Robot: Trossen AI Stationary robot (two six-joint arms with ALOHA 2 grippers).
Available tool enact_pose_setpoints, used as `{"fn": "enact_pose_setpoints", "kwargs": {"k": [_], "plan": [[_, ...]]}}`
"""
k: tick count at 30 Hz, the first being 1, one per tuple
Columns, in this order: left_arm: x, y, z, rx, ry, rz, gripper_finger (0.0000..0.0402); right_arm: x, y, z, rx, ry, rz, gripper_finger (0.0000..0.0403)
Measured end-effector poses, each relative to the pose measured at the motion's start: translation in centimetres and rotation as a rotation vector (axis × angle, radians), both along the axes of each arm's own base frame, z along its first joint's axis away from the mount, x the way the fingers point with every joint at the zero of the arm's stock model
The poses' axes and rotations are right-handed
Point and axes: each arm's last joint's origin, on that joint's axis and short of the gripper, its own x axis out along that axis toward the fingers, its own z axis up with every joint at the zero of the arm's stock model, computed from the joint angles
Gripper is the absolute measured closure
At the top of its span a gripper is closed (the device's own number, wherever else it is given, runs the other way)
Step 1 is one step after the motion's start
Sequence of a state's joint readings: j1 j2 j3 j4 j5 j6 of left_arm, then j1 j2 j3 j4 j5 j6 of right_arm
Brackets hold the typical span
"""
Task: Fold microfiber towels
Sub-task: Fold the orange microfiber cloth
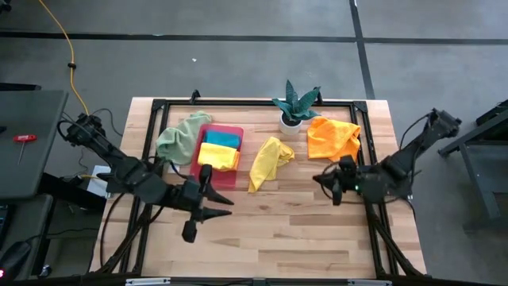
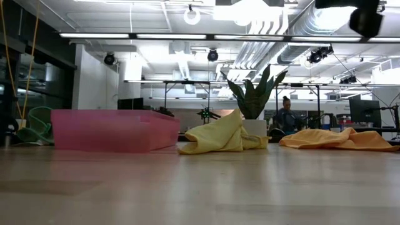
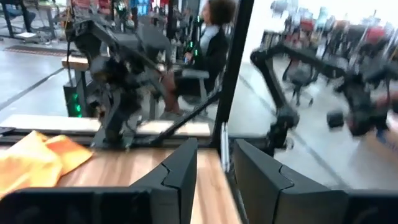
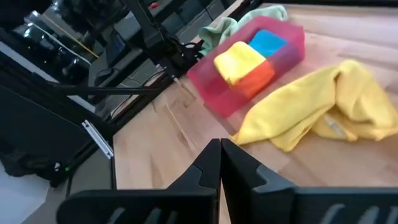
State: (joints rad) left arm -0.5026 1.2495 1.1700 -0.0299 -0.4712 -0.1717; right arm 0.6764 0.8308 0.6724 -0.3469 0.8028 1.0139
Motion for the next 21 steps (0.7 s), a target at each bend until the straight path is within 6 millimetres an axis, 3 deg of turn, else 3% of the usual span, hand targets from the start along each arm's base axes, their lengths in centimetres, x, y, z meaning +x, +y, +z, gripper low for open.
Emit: {"fn": "enact_pose_setpoints", "kwargs": {"k": [6, 11, 16, 21], "plan": [[-1.5, 2.5, -3.3, -0.035, 0.047, 0.015, 0.0308, 0.9, -2.7, 0.2, 0.03, 0.038, -0.016, 0.0391], [-4.3, 5.0, -5.5, -0.126, -0.103, -0.017, 0.0308, 2.4, -4.6, 0.1, 0.053, 0.148, -0.072, 0.0329], [-6.5, 6.9, -7.3, -0.169, -0.166, 0.021, 0.0308, 3.2, -7.2, 0.6, 0.068, 0.549, -0.152, 0.0267], [-7.5, 7.7, -8.2, -0.212, -0.171, 0.017, 0.0308, 2.2, -9.9, -1.2, 0.235, 1.079, -0.352, 0.0239]]}}
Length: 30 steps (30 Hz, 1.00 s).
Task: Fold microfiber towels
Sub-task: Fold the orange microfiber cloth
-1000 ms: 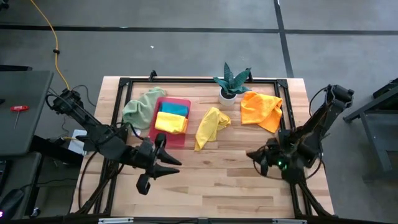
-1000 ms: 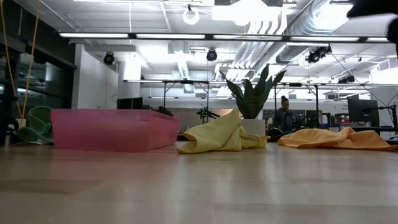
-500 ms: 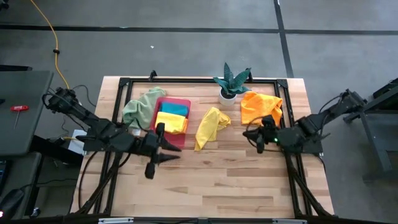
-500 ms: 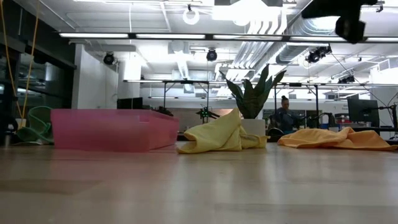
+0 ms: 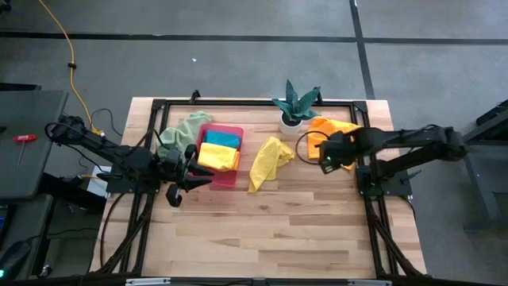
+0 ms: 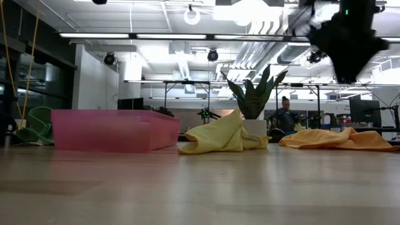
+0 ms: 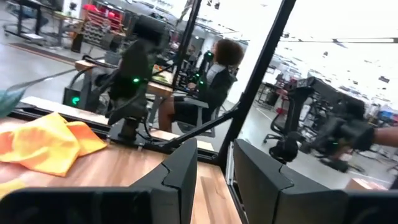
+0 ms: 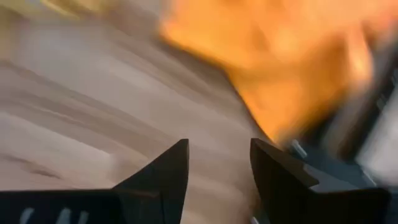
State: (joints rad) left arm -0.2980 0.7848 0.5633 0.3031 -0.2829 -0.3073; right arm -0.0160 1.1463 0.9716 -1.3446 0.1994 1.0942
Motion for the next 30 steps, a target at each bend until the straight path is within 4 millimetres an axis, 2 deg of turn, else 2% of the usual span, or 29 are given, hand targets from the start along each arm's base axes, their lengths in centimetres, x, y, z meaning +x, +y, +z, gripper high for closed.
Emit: {"fn": "enact_pose_setpoints", "kwargs": {"k": [3, 6, 9, 17, 23, 30], "plan": [[-0.1, 0.1, -0.3, 0.009, 0.005, -0.046, 0.0308, -0.3, -0.9, -2.0, 0.133, 0.15, -0.02, 0.0238], [0.0, 0.0, -0.4, 0.008, 0.017, -0.085, 0.0308, -0.2, -1.6, -4.1, 0.225, 0.18, 0.02, 0.0242], [0.0, 0.0, -0.5, 0.01, 0.022, -0.094, 0.0308, -0.3, -2.5, -5.7, 0.246, 0.22, 0.013, 0.0247], [0.1, 0.1, -0.5, -0.024, 0.022, -0.073, 0.0308, -0.9, -4.9, -8.8, 0.322, 0.355, -0.033, 0.0265], [0.1, 0.1, -0.5, -0.073, 0.025, -0.045, 0.0308, -0.8, -6.5, -10.5, 0.371, 0.424, 0.027, 0.0265], [0.1, 0.2, -0.5, -0.102, 0.024, -0.042, 0.0308, -0.5, -7.5, -12.4, 0.452, 0.505, 0.113, 0.0265]]}}
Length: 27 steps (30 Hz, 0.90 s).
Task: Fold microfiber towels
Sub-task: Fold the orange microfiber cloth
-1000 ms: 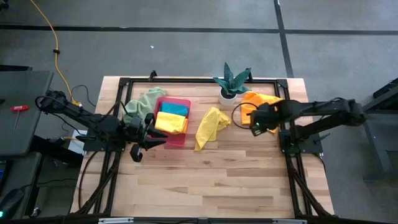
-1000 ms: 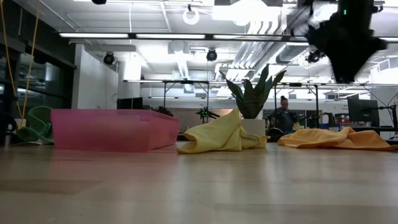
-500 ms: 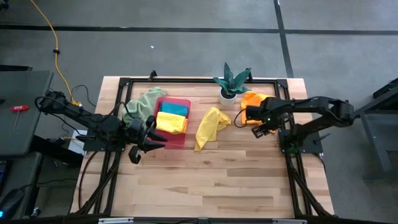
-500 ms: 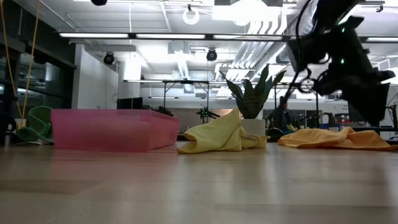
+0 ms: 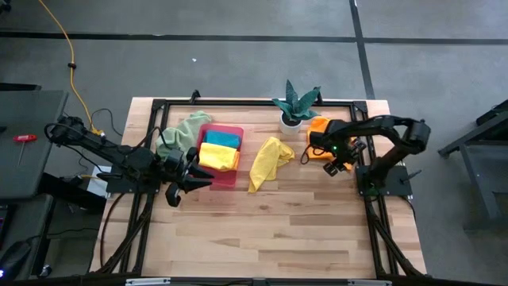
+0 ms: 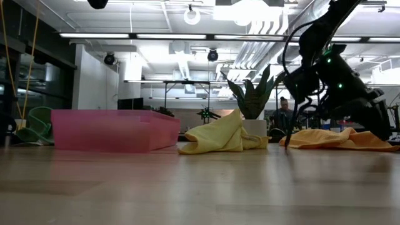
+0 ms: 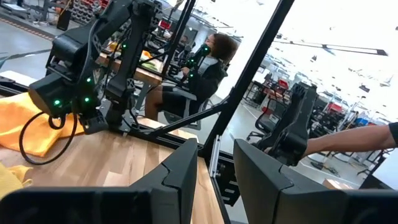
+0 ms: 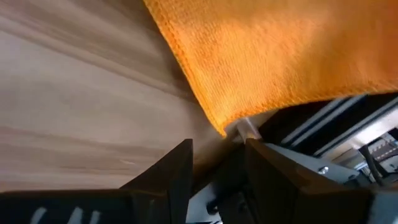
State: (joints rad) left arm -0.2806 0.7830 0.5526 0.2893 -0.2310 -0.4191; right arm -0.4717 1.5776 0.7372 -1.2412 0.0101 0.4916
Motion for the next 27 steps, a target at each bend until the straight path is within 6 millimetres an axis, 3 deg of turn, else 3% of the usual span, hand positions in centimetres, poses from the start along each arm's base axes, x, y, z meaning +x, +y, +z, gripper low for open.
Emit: {"fn": "enact_pose_setpoints", "kwargs": {"k": [10, 27], "plan": [[0.0, 0.0, 0.0, -0.001, 0.0, 0.0, 0.0308, 0.4, -0.4, -2.2, 0.058, 0.086, 0.102, 0.0265], [0.0, 0.0, 0.0, -0.001, 0.0, 0.0, 0.0308, 0.7, -0.5, -3.8, 0.115, 0.124, 0.134, 0.0271]]}}
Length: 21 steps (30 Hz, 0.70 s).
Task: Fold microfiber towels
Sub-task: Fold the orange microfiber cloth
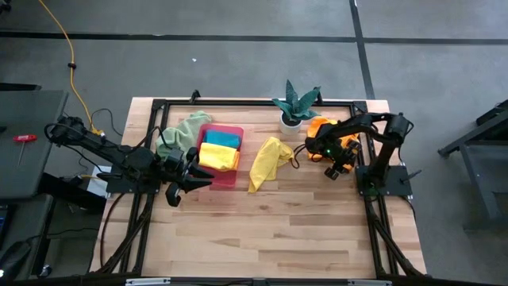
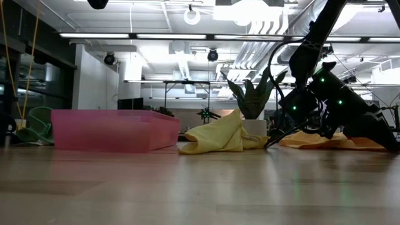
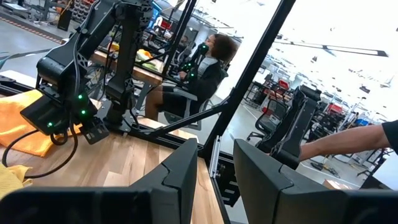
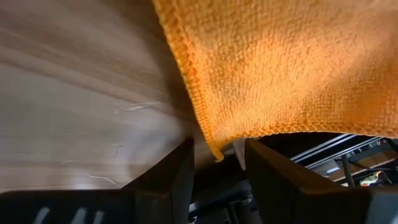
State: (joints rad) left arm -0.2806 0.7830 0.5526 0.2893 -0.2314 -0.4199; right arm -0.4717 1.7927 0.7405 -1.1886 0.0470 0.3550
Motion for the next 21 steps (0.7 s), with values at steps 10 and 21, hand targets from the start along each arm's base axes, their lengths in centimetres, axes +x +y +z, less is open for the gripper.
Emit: {"fn": "enact_pose_setpoints", "kwargs": {"k": [10, 21], "plan": [[0.0, 0.0, 0.0, -0.016, 0.0, -0.001, 0.0308, -0.1, 0.0, -0.1, -0.003, 0.001, 0.005, 0.0394], [0.0, 0.0, 0.0, -0.026, 0.001, -0.001, 0.0308, 0.4, 2.3, 2.9, 0.066, -0.163, -0.041, 0.0402]]}}
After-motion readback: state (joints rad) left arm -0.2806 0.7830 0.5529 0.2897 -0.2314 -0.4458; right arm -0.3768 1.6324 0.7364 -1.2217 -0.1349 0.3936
